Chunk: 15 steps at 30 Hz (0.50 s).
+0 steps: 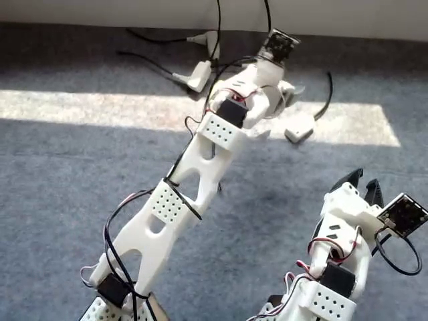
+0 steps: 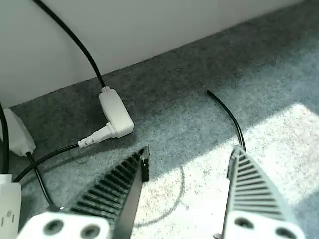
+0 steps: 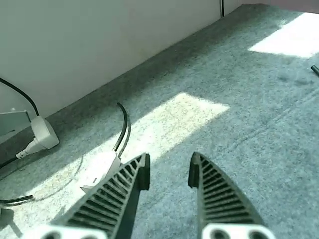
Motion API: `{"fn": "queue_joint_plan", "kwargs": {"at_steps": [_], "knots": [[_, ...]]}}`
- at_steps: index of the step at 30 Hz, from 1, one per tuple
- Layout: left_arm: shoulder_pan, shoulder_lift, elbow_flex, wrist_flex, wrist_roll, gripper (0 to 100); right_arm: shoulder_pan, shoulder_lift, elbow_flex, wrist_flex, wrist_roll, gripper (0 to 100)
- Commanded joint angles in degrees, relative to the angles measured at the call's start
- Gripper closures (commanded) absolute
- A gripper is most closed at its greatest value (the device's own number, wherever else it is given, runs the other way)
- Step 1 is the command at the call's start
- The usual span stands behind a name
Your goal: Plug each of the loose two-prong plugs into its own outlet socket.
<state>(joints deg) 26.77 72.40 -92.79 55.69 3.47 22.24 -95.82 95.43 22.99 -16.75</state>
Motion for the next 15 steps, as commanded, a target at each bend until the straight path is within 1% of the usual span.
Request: {"fn": "queue_joint_plan", "kwargs": {"at_steps": [1,5,8,11,13,15], "knots": [[-6.2,-9.9,-2.6,7.6,9.3,76,-0.7,-1.1,6.6,0.1,0.6,86.0],[-10.9,-15.1,-2.6,16.5,12.3,76,-0.9,-1.1,6.6,0.1,0.6,86.0],[-11.6,-18.2,-2.6,25.1,13.3,76,-0.9,-1.1,6.6,0.1,0.6,86.0],[-8.3,-20.7,-2.6,32.3,13.2,76,-0.9,-1.1,6.6,0.1,0.6,86.0],[-5.4,-21.6,-2.6,34.3,13.1,76,-0.9,-1.1,6.6,0.1,0.6,86.0],[-2.9,-22.0,-2.6,34.5,13.1,76,-0.9,-1.1,6.6,0.1,0.6,86.0]]}}
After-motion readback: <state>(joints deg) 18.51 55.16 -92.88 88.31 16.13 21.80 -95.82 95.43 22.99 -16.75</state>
